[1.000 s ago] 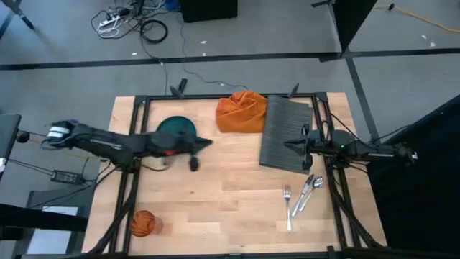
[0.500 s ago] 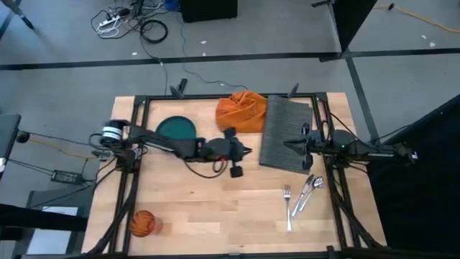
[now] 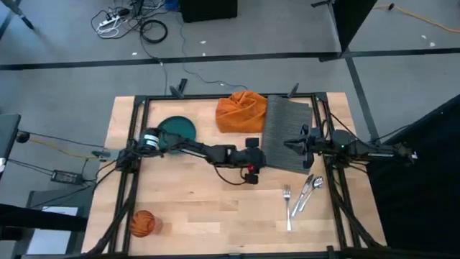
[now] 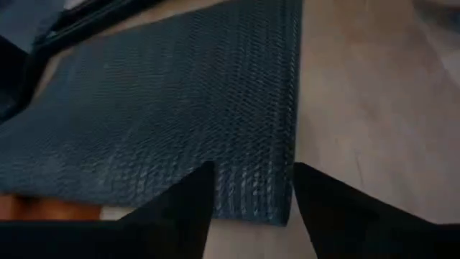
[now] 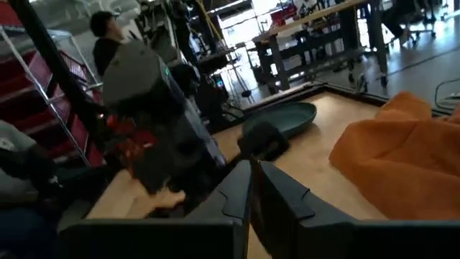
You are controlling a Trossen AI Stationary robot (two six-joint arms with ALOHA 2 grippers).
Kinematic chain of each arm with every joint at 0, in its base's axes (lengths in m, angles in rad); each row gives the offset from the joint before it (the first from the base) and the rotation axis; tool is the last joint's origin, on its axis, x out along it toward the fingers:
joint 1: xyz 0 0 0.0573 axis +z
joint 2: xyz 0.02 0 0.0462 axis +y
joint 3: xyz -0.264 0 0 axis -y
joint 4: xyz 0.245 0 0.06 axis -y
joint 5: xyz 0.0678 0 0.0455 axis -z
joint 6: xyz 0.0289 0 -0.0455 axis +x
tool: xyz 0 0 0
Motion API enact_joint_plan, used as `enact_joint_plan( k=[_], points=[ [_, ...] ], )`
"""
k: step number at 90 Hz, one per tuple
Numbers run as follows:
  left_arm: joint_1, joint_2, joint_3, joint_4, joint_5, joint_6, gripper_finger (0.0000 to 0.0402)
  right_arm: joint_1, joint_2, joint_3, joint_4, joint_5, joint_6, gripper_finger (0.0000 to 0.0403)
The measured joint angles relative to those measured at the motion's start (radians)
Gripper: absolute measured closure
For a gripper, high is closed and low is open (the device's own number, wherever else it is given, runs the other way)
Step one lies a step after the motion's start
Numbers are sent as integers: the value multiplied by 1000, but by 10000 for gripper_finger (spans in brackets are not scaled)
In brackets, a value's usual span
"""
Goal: Set table place
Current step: Prepare the gray placemat to the center of the table
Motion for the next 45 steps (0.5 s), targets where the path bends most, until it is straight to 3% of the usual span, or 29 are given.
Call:
enact_joint_plan(
  k=[45],
  points=[
    [23,65,29,34,-108,32,223,0,28,0,-55,15,-2,398]
  ],
)
